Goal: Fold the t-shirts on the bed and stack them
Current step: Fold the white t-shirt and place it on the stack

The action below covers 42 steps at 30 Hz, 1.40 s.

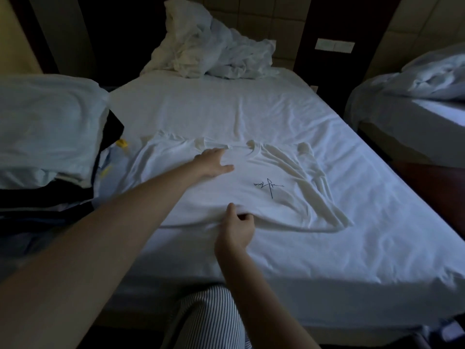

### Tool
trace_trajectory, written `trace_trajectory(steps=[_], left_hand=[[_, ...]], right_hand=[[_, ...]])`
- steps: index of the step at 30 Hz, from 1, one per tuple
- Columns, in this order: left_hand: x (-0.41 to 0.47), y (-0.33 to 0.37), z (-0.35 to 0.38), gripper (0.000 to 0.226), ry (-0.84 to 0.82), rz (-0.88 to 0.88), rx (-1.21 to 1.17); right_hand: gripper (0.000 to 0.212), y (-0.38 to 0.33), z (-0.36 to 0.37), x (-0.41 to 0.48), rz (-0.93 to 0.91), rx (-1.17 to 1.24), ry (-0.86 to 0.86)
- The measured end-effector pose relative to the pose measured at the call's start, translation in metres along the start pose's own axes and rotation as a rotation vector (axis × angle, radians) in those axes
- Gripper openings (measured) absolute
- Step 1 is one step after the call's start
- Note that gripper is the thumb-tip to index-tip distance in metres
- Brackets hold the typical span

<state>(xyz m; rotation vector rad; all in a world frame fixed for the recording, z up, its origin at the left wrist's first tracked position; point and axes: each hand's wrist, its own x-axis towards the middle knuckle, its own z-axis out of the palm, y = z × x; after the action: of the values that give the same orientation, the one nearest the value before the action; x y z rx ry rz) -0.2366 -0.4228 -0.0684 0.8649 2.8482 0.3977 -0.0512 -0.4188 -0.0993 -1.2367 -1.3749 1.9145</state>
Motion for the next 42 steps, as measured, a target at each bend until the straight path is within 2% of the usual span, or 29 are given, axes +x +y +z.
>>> trace_trajectory(steps=[4,6,10,14,21,26,30,33,36,39,42], left_hand=[[0.047,0.002,0.004,0.079,0.105,0.065,0.048],[0.063,0.0,0.008,0.091,0.083,0.085,0.101],[0.089,-0.007,0.013,0.113,0.018,0.191,0.406],[0.1,-0.007,0.008,0.123,-0.116,0.145,0.248],[0.083,0.004,0.01,0.087,-0.095,0.082,0.146],[0.058,0.013,0.019,0.061,-0.013,0.07,0.122],[0.033,0.011,0.021,0.045,0.031,0.003,-0.05],[0.013,0.014,-0.002,0.029,0.071,-0.076,-0.428],[-0.008,0.015,-0.044,0.034,0.182,-0.147,-0.719],[-0.033,0.008,-0.095,0.037,0.216,-0.274,-0.957],[-0.058,-0.006,-0.139,0.04,0.212,-0.281,-1.109]], right_hand=[[0.028,0.007,0.003,0.009,-0.051,-0.073,0.077],[0.032,0.013,0.004,0.012,-0.051,-0.105,0.098],[0.03,0.025,0.007,0.019,-0.053,-0.106,0.116],[0.03,0.022,0.006,0.02,-0.074,-0.151,0.147],[0.031,0.018,0.005,0.015,-0.08,-0.15,0.136],[0.029,0.009,0.002,0.007,-0.078,-0.197,0.082],[0.039,0.009,0.002,0.005,-0.082,-0.233,-0.01],[0.037,0.003,-0.004,0.001,-0.086,-0.085,-0.069],[0.022,-0.024,-0.009,-0.004,-0.143,0.08,-0.138],[0.013,-0.063,-0.019,-0.001,-0.257,0.153,-0.16],[0.02,-0.108,-0.033,0.007,-0.355,0.223,-0.201]])
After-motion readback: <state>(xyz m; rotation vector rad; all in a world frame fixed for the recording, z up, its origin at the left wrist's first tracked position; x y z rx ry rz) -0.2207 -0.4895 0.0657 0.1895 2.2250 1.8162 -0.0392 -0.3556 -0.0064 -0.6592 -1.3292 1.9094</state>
